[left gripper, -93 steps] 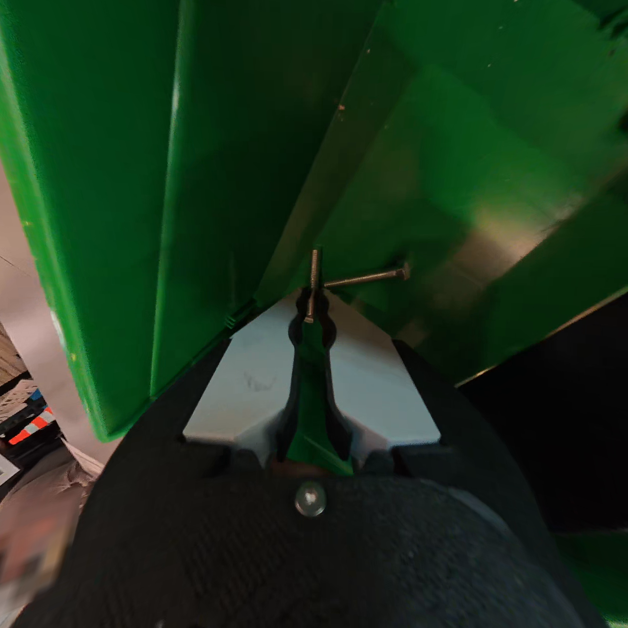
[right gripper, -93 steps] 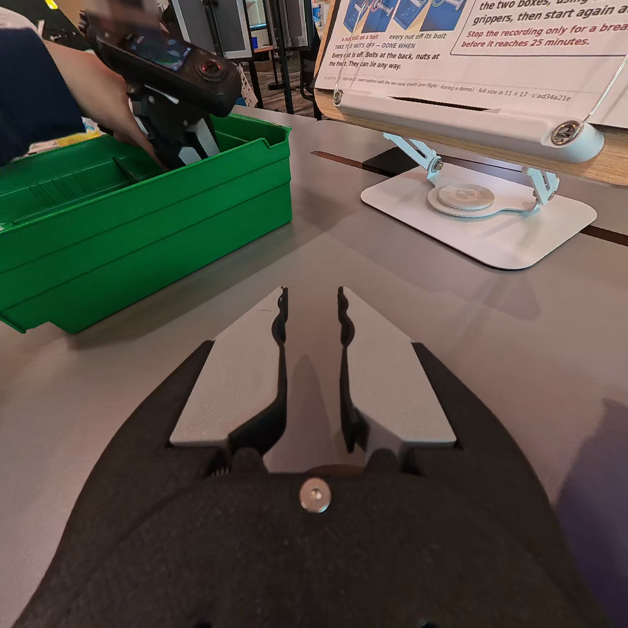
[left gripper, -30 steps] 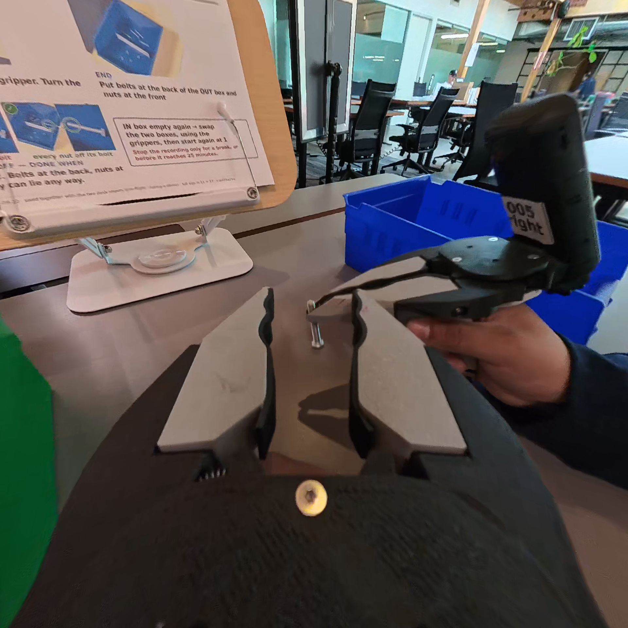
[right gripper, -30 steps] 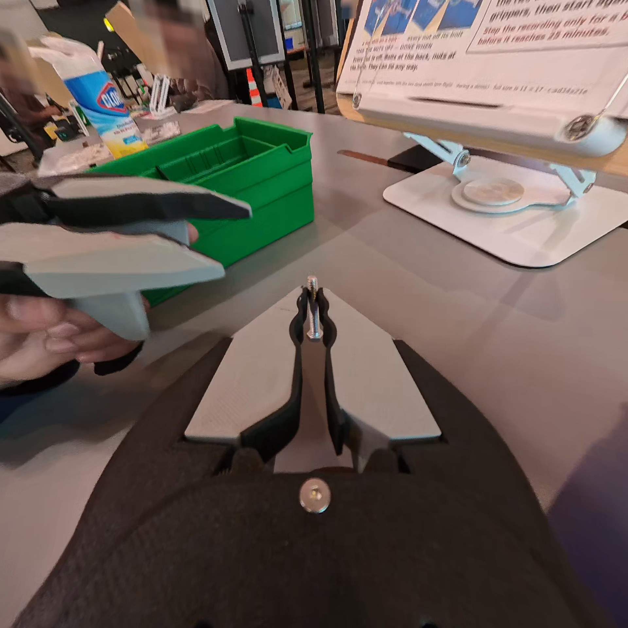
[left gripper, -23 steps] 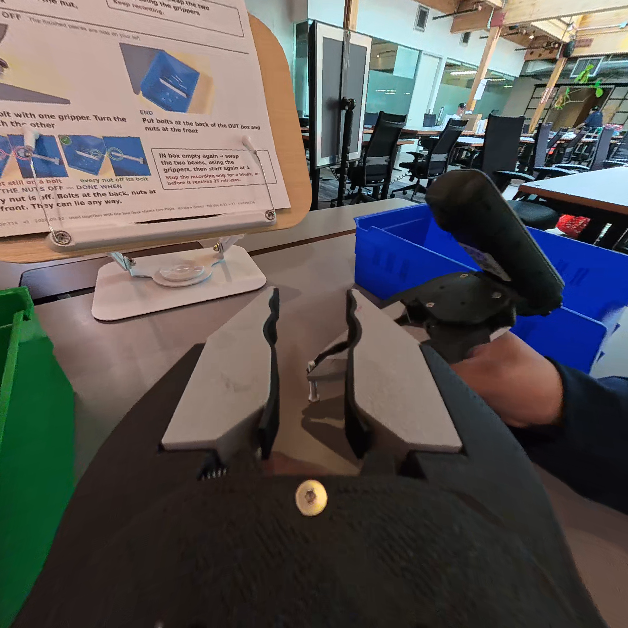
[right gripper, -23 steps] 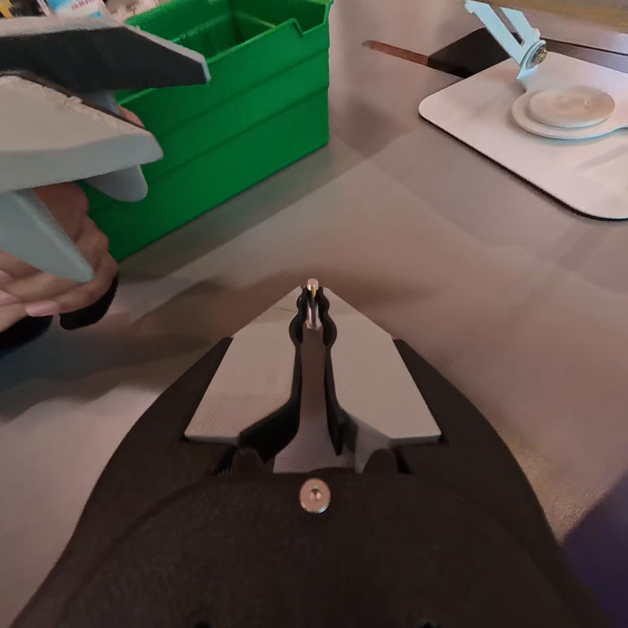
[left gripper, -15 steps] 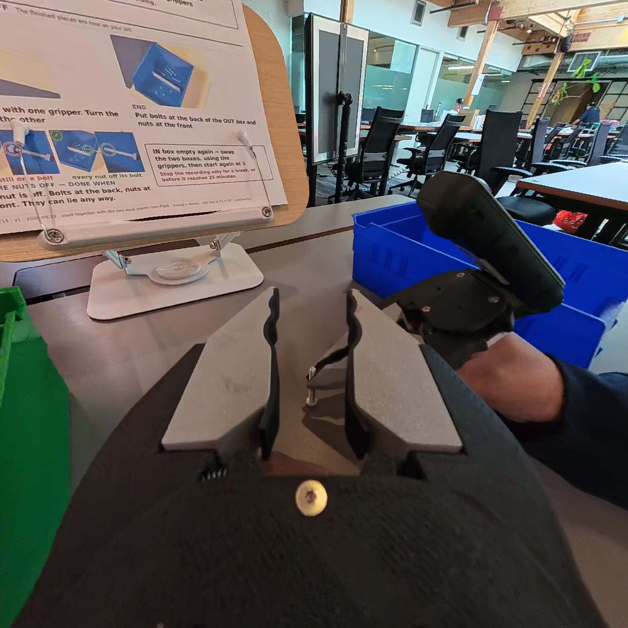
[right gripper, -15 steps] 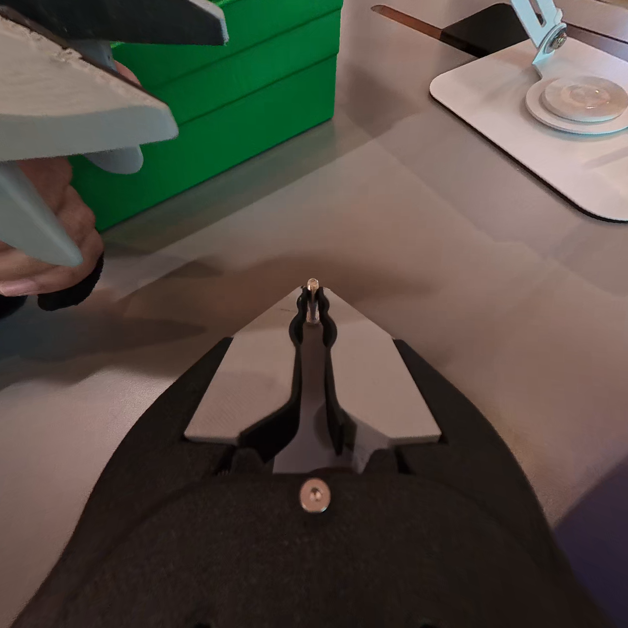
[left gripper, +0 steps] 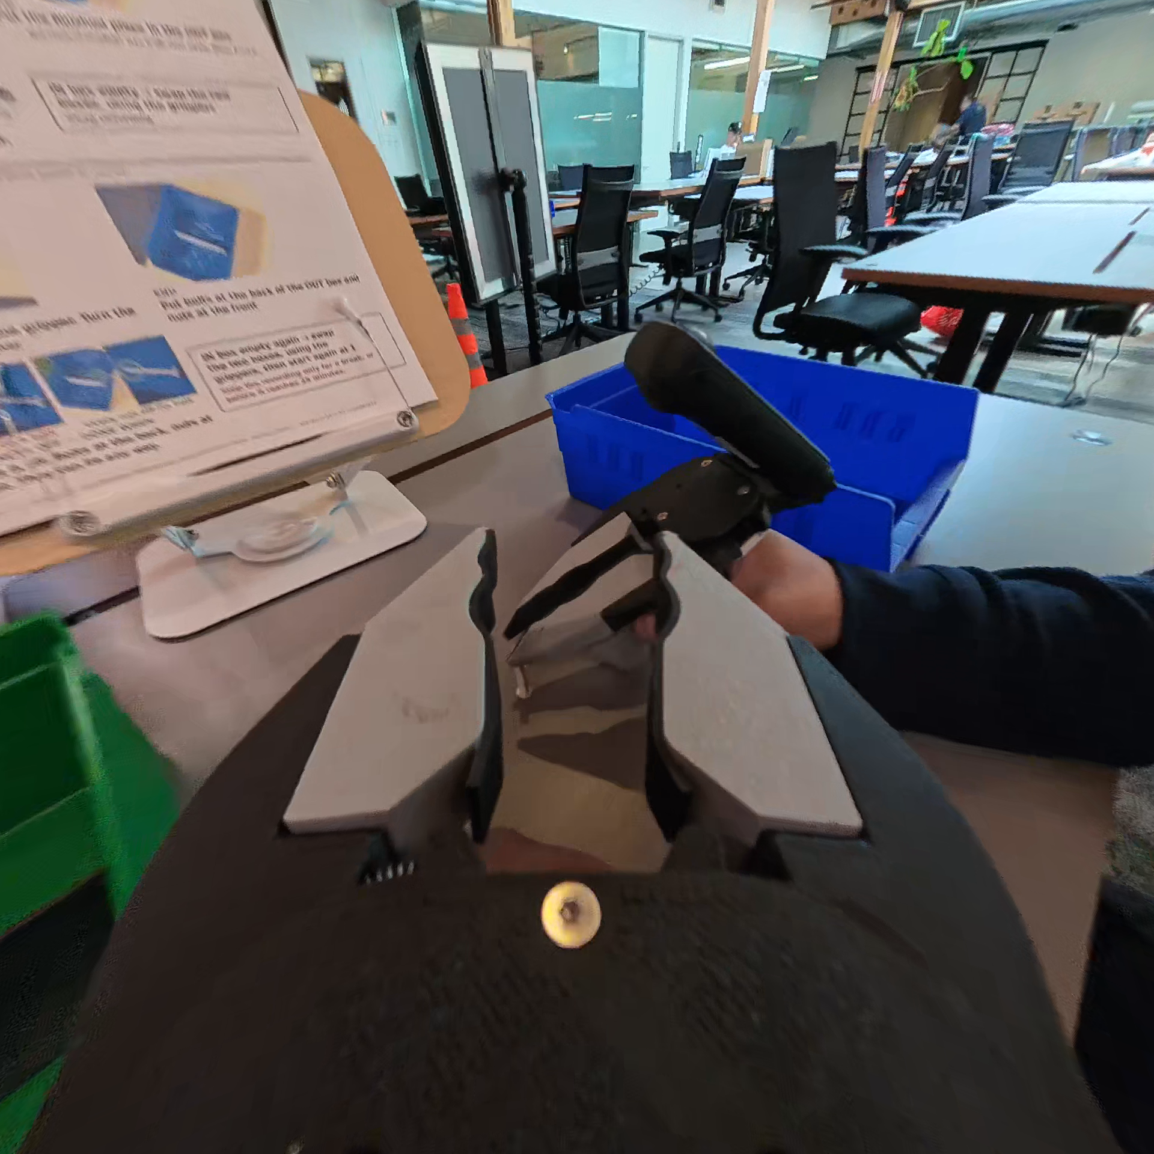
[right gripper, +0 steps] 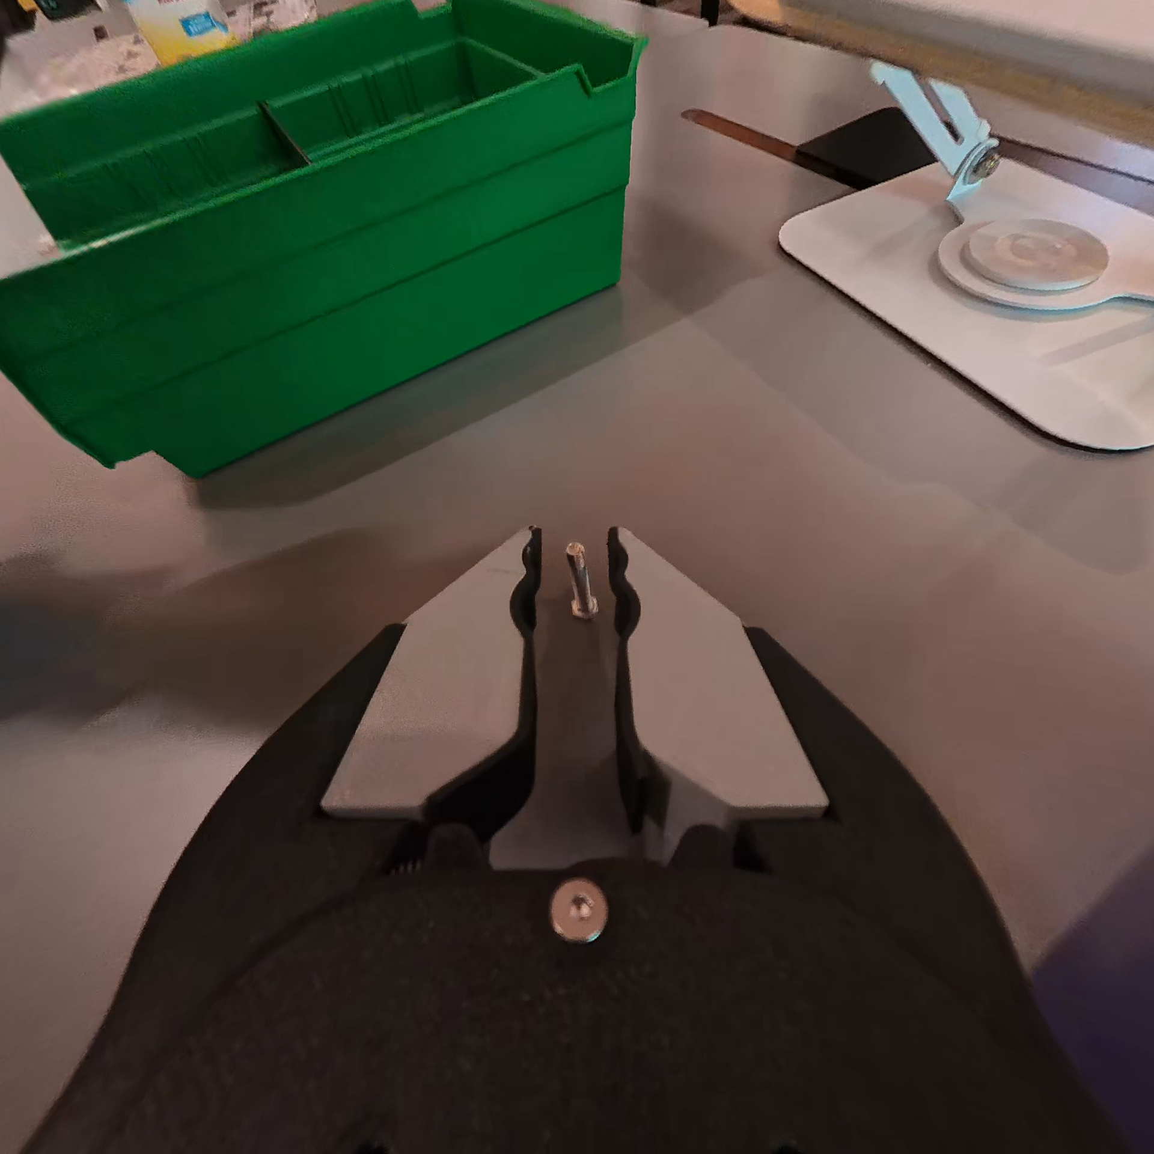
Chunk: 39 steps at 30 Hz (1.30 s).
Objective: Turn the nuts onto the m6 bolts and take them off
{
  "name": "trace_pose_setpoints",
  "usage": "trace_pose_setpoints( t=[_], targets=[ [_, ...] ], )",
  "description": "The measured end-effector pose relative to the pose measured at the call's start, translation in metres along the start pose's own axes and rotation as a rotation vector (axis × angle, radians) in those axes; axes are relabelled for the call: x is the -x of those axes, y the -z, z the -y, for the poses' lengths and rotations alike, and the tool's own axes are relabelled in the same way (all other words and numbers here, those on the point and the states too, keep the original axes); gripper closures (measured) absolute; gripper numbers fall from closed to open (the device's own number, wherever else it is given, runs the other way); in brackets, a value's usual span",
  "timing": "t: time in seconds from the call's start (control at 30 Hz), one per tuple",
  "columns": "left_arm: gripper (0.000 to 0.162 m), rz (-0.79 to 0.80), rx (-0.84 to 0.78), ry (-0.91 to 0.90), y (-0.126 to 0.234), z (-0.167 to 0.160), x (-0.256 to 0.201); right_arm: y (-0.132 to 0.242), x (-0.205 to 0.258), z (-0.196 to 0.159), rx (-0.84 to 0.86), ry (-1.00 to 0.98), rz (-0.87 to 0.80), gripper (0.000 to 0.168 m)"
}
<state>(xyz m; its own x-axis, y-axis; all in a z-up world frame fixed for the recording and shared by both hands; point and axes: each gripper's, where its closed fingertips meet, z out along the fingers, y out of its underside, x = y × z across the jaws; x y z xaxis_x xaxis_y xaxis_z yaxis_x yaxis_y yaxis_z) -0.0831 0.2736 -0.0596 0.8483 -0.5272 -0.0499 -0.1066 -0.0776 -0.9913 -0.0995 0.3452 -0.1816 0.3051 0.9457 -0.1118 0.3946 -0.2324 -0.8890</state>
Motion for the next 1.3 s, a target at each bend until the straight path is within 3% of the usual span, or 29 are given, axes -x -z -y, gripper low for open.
trace_pose_setpoints(
  t=[0.03,0.17,0.33,0.5,0.7,0.8,0.87,1.0,1.3],
  targets=[
    [0.114,-0.005,0.011,-0.029,0.015,0.009,0.001,0.002,0.0,0.003,-0.015,0.0,-0.003,0.15],
    [0.111,-0.053,0.25,-0.137,0.073,0.007,0.028,0.009,0.002,0.015,-0.066,0.008,-0.012,0.149],
    [0.111,-0.046,0.64,-0.104,0.121,-0.055,0.101,0.012,0.003,0.019,-0.075,0.038,-0.043,0.15],
    [0.107,-0.079,0.974,0.061,0.133,-0.141,0.132,0.011,0.003,0.017,-0.066,0.067,-0.063,0.151],
    [0.101,-0.179,1.168,0.015,0.135,-0.182,0.126,0.011,0.0,0.012,-0.06,0.055,-0.082,0.151],
    [0.097,-0.179,1.229,0.006,0.133,-0.185,0.129,0.013,-0.002,0.013,-0.067,0.047,-0.086,0.151],
    [0.122,-0.088,1.241,-0.09,0.131,-0.186,0.148,0.013,-0.004,0.013,-0.069,0.043,-0.088,0.151],
    [0.115,-0.045,1.218,-0.101,0.126,-0.188,0.16,0.013,-0.006,0.012,-0.066,0.037,-0.087,0.152],
    [0.11,-0.16,1.137,-0.012,0.128,-0.186,0.14,0.007,-0.01,0.003,-0.029,0.032,-0.089,0.153]
  ],
)
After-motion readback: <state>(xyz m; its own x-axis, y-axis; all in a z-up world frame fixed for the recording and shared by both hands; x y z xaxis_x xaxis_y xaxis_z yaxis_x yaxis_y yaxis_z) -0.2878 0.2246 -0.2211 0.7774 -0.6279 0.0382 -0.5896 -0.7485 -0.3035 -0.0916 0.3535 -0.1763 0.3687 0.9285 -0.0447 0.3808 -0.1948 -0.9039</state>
